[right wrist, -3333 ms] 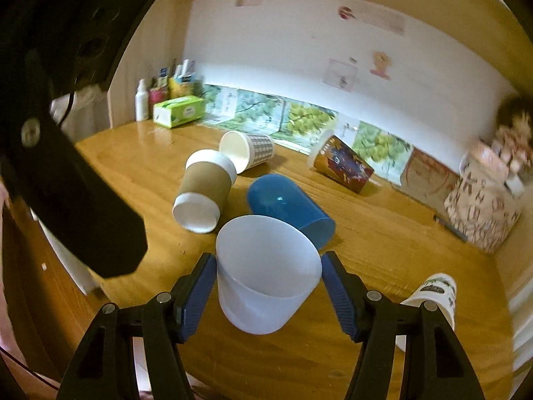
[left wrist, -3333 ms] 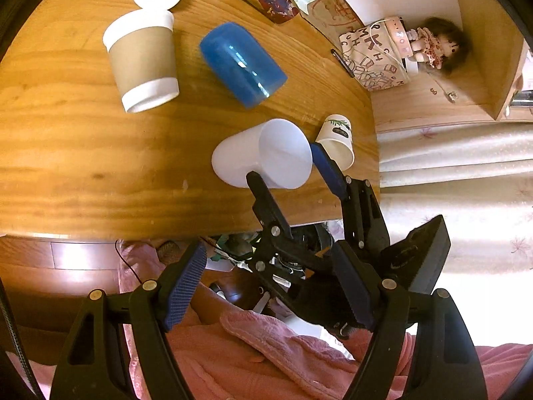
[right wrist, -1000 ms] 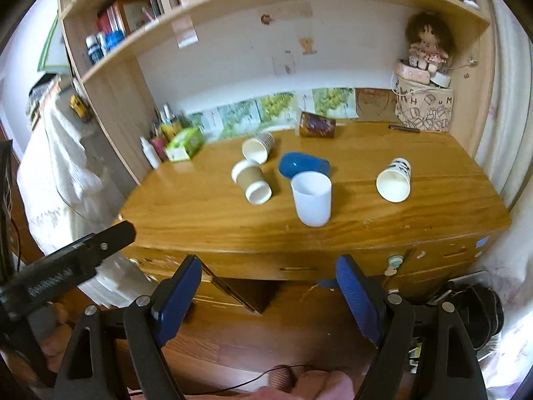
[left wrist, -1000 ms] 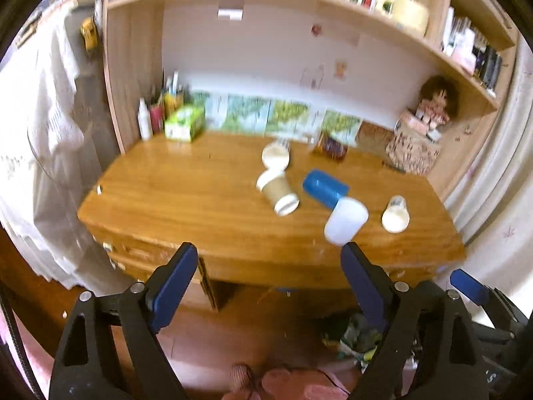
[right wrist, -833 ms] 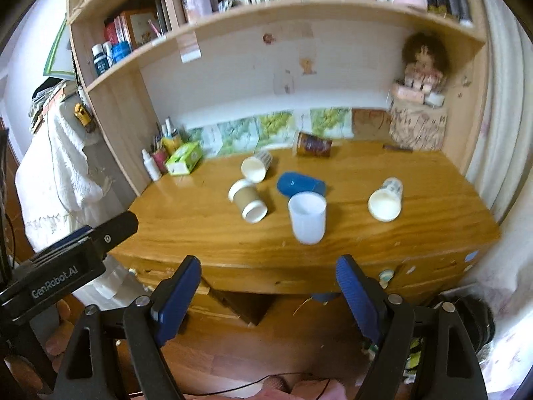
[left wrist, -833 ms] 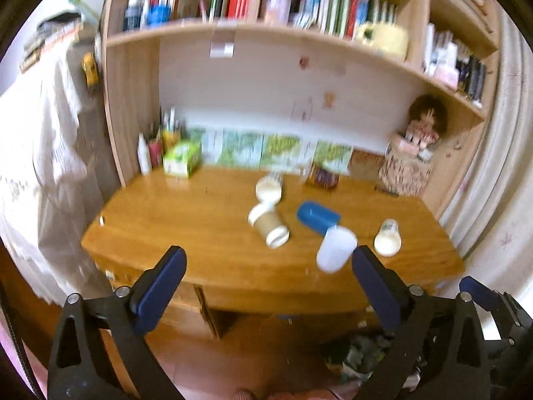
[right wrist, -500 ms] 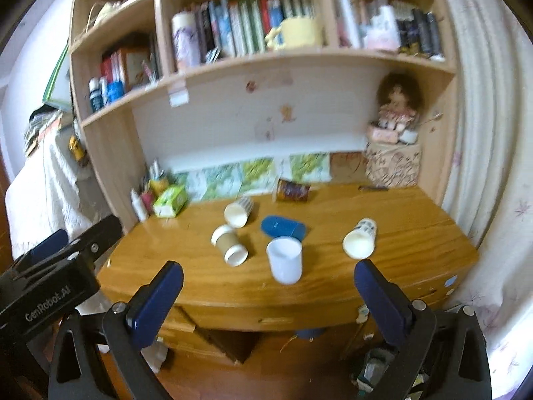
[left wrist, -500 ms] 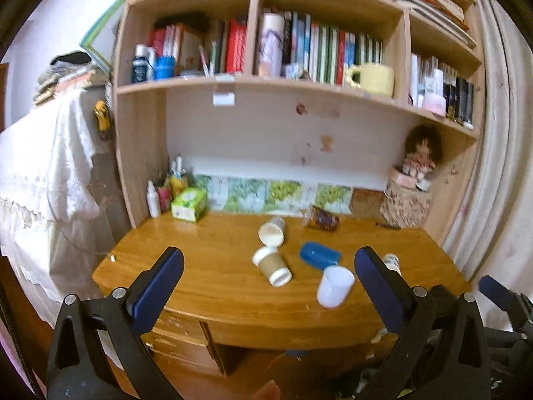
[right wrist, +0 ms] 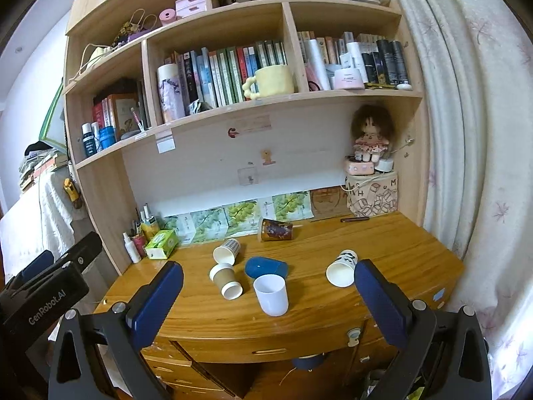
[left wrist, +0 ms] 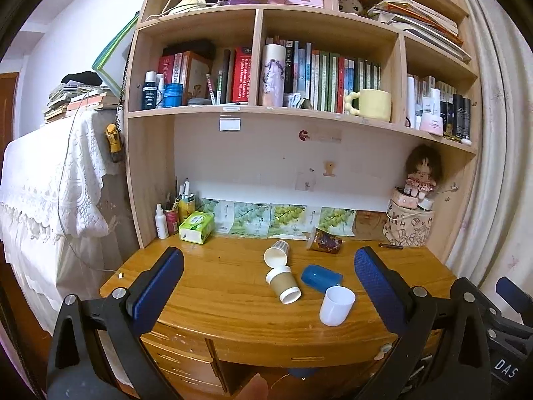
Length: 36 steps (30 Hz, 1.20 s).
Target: Flip cup upright
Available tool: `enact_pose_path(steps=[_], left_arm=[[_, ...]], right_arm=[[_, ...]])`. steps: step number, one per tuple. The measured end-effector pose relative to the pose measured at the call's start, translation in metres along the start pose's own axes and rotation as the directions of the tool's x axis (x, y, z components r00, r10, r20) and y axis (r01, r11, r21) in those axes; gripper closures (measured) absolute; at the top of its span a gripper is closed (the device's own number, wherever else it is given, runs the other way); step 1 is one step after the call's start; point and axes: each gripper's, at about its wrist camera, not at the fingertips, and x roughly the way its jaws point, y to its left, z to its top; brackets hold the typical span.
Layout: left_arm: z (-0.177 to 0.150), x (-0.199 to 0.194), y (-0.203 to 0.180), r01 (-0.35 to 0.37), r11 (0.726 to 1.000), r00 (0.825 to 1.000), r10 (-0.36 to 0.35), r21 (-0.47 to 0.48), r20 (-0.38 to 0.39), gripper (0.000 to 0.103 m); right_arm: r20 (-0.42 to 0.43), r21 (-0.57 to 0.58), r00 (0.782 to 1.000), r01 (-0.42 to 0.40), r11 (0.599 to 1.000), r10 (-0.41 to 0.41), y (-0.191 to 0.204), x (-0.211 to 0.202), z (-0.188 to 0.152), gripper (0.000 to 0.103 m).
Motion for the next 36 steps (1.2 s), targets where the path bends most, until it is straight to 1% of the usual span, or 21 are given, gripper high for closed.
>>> enact_pose_path(steps=[9,16,23,36], left_arm=[[-0.002,-0.004,-0.004,0.028,0.999,1.0,-0.028,0.029,0.006,0.0],[-0.003,-0.007,-0.005,0.032,0.999,0.999,-0.032,0.038,0.005,0.0],[-0.005,-0.006,-0.004,0.045,0.998,0.999,-0.044,0.044,-0.015,0.0],[-0.005,-0.007,-0.004,0.055,0.997,0.998,-0.054,0.046,-0.017,0.0]], right_arm=[[0.02,0.025,1.0,0.02,0.999,-0.021,-0.002,-0.008,-0.004,0.0],[0.024,0.042,0.999,0.028,0.999,-0.029,-0.004,-0.011,-0.006,0.0],[0.018,0.044,0.999,0.026,0.999,-0.027,-0.005,-0.012,-0.006,0.0],[0.009,0.052,0.999,0.034,0.998,-0.034,-0.005,-0.015,-0.01,0.0]])
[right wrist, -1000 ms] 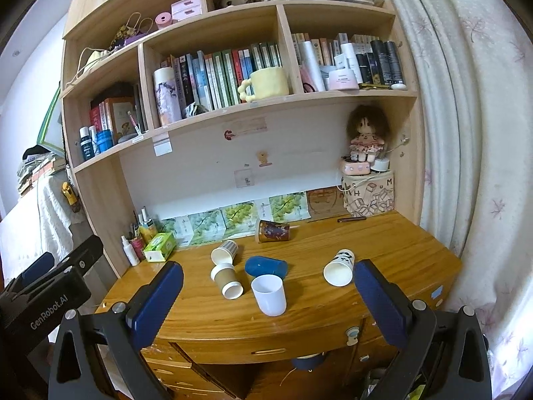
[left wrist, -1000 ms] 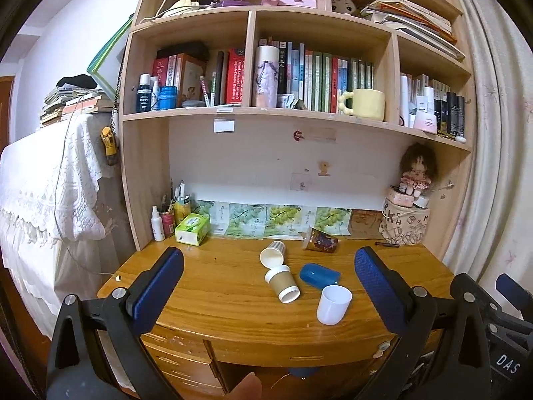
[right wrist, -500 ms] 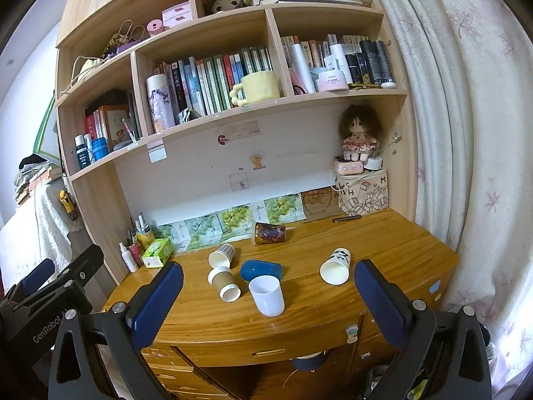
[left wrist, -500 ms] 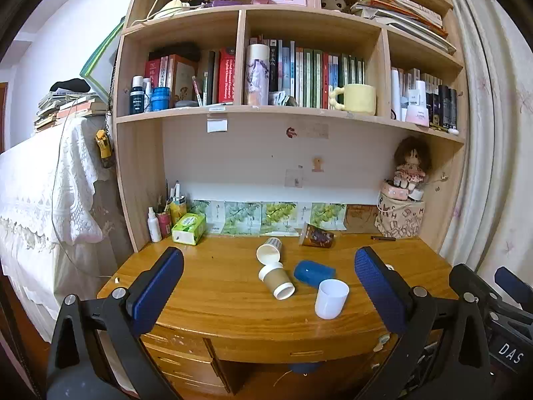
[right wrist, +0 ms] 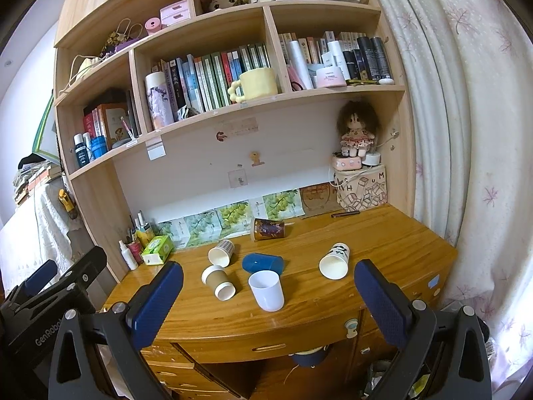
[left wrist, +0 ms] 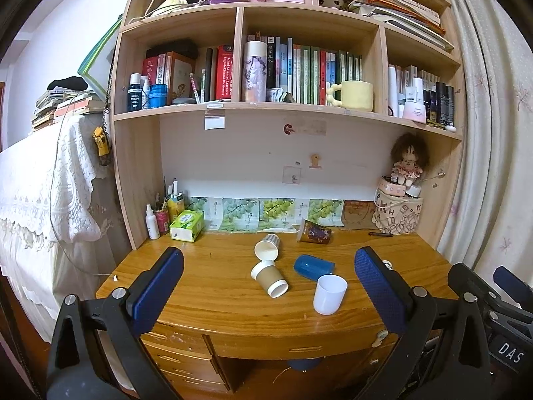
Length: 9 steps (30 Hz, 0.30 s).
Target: Flip cup upright
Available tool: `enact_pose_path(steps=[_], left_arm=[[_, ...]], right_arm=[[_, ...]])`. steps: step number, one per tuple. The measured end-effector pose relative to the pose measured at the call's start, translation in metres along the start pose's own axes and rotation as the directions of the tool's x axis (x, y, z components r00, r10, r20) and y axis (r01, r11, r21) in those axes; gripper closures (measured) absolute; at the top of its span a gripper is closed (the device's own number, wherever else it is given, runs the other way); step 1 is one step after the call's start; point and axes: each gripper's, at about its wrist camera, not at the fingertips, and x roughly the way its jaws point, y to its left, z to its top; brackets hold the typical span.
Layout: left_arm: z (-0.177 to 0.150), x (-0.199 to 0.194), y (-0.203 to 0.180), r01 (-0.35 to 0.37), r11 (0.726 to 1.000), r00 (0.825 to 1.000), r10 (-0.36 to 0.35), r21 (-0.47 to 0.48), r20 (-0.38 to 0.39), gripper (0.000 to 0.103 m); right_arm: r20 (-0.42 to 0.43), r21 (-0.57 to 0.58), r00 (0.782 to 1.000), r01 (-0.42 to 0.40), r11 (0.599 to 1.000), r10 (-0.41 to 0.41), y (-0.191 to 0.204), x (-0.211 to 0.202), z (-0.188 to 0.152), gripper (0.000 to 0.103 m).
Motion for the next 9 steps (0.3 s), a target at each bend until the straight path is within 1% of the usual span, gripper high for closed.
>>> enact_pose_path(steps=[9], left_arm=[[0.0002,0.0012,-0.0002,0.0,1.0,1.0,0.0,0.002,-0.005,0.0]], right_arm=[[-0.007,-0.005,1.0,0.006,1.0,-0.006,0.0042,-0.0016,-0.0045,0.0]])
